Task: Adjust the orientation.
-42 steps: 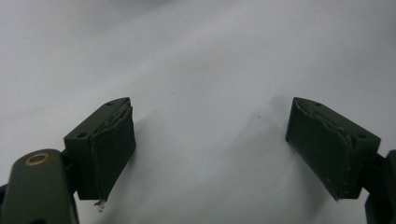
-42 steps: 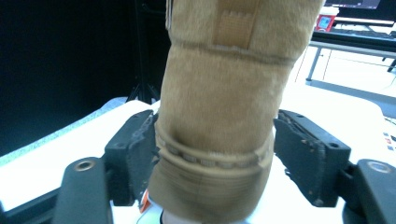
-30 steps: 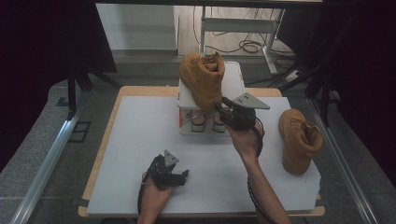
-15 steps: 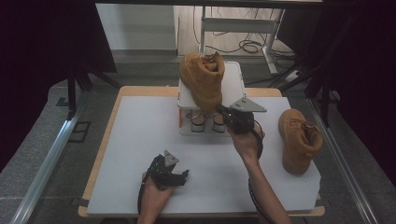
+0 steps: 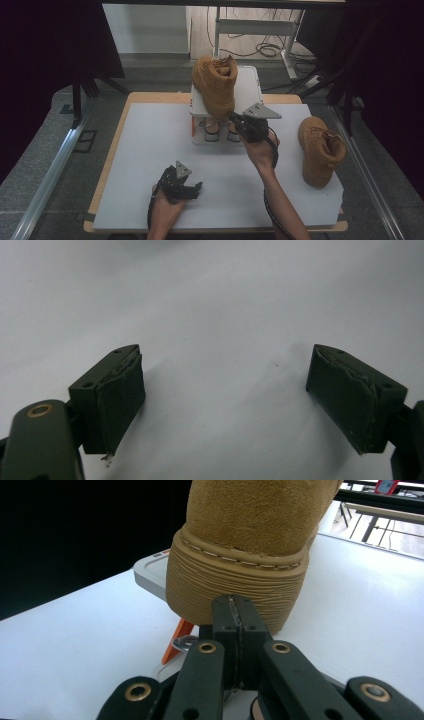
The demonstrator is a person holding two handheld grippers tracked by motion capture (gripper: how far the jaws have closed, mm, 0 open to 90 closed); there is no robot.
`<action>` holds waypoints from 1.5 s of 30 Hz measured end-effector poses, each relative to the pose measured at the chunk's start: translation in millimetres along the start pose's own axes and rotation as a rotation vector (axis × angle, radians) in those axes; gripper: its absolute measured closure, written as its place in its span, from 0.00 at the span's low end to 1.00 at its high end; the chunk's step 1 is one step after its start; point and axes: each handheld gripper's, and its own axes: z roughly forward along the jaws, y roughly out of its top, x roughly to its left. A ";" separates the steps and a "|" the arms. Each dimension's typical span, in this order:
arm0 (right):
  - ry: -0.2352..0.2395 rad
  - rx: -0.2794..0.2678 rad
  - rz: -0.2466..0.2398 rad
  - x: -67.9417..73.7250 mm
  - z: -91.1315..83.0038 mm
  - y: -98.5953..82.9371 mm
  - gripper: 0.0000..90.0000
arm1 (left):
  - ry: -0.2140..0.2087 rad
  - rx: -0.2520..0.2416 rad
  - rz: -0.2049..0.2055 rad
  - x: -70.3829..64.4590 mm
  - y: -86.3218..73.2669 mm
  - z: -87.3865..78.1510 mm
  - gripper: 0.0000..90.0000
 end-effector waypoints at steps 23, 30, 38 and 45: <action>0.043 0.019 -0.040 21.9 31.2 12.0 1.00 | 0.000 0.002 0.002 0.2 0.0 -0.1 0.17; 0.049 0.021 -0.048 27.0 37.8 13.8 1.00 | 0.000 0.002 0.002 0.2 0.0 -0.1 0.17; 0.058 0.020 -0.028 27.2 33.9 13.1 0.92 | -0.001 0.002 0.001 0.3 0.0 0.0 0.17; 0.042 0.018 -0.061 27.3 25.3 11.4 0.69 | 0.001 0.001 0.002 0.0 0.0 -0.1 0.17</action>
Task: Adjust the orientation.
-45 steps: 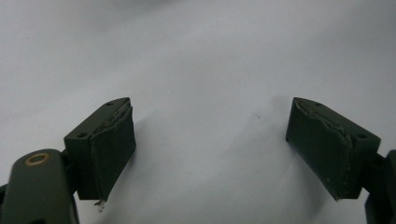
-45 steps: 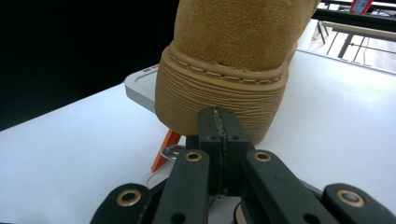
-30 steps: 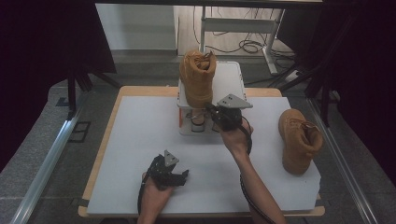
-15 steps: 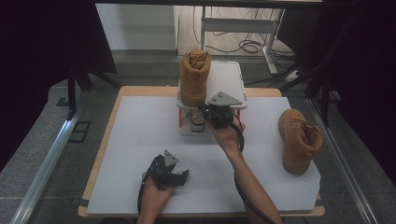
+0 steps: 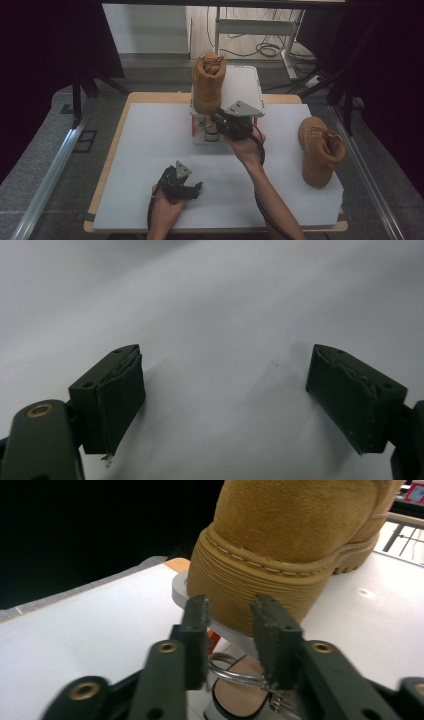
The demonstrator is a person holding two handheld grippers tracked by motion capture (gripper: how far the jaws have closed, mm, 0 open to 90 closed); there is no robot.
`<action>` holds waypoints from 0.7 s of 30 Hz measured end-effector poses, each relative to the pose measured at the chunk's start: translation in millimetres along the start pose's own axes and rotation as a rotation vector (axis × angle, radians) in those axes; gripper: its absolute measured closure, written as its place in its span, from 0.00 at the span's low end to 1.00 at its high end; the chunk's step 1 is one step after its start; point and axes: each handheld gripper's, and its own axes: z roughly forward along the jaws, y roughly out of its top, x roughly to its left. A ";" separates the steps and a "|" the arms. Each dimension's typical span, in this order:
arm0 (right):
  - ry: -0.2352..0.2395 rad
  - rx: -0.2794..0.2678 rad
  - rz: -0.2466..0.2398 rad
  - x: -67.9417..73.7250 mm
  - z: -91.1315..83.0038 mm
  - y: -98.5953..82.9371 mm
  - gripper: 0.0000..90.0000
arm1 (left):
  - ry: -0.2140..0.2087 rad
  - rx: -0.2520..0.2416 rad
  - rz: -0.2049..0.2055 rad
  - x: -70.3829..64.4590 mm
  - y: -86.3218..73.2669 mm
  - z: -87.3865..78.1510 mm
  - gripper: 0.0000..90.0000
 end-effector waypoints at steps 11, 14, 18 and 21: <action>-0.018 -0.016 0.000 -6.5 -12.1 -14.0 0.44 | 0.001 -0.007 -0.007 -0.8 -0.1 0.4 0.17; -0.018 -0.016 -0.004 -6.7 -15.2 -16.0 0.38 | 0.002 -0.004 -0.002 -0.6 -0.1 0.2 0.17; -0.024 -0.021 -0.001 -6.7 -20.4 -18.2 0.33 | 0.003 -0.002 0.001 -0.5 -0.1 0.0 0.17; -0.022 -0.012 -0.003 -6.7 -23.4 -19.8 0.28 | 0.003 -0.002 0.001 -0.5 -0.1 0.0 0.17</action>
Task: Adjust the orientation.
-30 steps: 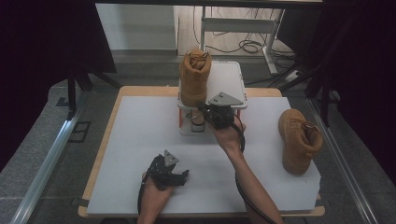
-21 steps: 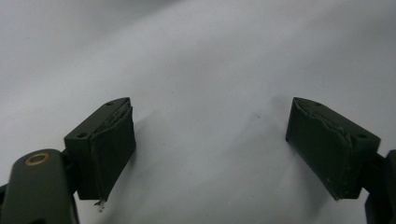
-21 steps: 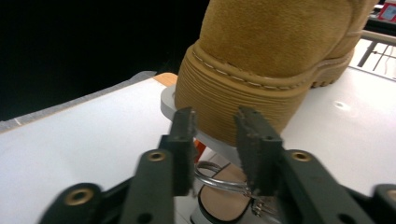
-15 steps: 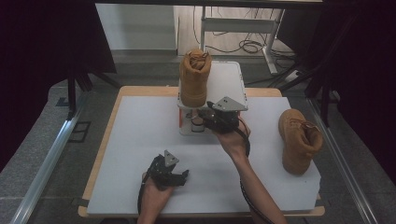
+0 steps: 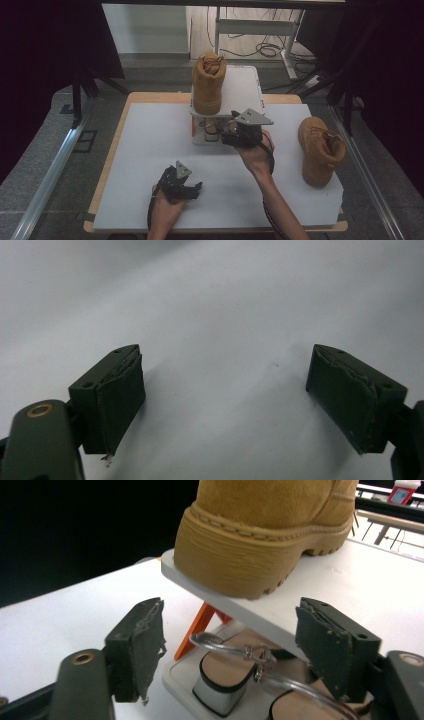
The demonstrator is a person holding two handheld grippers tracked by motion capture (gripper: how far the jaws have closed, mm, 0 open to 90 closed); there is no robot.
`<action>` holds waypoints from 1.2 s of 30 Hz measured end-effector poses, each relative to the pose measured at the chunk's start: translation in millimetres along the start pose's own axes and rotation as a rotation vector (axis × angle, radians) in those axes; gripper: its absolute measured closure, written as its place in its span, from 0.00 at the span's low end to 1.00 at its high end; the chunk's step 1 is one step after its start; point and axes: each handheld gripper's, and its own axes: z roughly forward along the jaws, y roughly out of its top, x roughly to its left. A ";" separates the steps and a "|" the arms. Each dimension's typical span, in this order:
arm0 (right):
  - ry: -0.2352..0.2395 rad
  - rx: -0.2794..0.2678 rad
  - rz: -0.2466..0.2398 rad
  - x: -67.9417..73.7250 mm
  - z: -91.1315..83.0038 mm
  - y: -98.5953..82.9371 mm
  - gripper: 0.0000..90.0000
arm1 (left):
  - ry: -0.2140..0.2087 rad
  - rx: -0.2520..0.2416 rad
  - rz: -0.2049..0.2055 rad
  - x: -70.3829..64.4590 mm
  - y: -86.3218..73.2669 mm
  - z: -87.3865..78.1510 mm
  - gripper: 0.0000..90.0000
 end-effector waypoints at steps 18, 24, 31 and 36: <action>-0.021 -0.003 0.011 -6.7 -20.9 -20.0 0.05 | 0.002 0.004 0.004 0.0 0.1 -0.3 0.17; -0.030 -0.010 0.028 -10.1 -29.2 -27.6 0.00 | 0.002 0.002 0.001 -0.2 0.1 -0.2 0.17; -0.035 -0.006 0.045 -12.9 -37.6 -37.3 0.00 | 0.003 0.001 0.002 -0.3 0.1 -0.2 0.17; -0.030 -0.015 0.069 -14.9 -46.0 -42.5 0.00 | 0.003 0.001 0.001 -0.3 0.0 -0.1 0.17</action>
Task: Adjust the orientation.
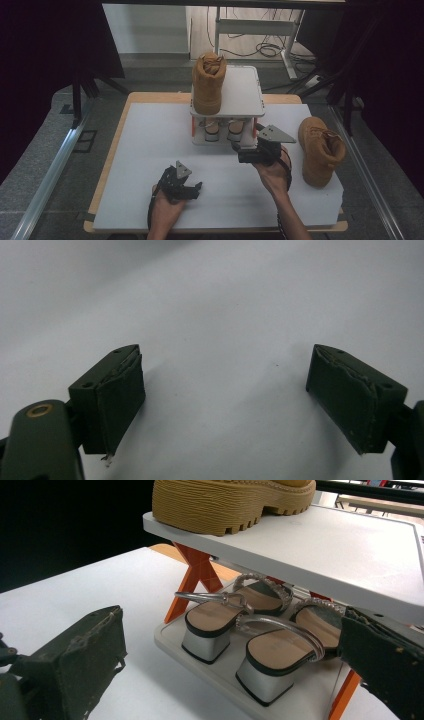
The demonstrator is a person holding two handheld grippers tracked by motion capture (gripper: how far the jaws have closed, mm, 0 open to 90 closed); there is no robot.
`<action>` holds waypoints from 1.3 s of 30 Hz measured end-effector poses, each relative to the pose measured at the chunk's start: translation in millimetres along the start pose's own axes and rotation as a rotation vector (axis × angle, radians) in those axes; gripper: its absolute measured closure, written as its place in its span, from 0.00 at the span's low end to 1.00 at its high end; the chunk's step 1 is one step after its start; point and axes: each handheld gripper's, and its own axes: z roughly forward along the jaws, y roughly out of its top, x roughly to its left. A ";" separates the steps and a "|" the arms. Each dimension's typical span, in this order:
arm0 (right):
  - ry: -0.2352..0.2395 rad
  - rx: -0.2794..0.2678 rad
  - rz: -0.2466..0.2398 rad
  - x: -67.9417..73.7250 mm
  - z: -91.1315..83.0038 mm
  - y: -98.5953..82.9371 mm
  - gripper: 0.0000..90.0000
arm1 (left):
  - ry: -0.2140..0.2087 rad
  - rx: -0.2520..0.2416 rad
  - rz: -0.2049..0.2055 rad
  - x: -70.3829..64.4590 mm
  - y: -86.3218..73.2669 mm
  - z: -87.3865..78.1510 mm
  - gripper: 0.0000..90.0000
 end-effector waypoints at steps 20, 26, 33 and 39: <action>-0.020 0.069 0.031 -6.2 -21.0 -30.4 0.00 | -0.002 0.001 -0.001 0.2 0.0 0.0 0.17; -0.031 0.103 0.021 -8.1 -25.4 -41.0 0.00 | -0.001 0.001 -0.001 0.1 0.0 0.0 0.17; -0.049 0.141 0.026 -12.0 -31.5 -54.7 0.00 | -0.001 0.001 -0.004 -0.1 0.0 0.0 0.17; -0.060 0.174 0.037 -14.8 -41.6 -64.1 0.00 | 0.000 0.002 -0.002 -0.1 0.0 -0.1 0.17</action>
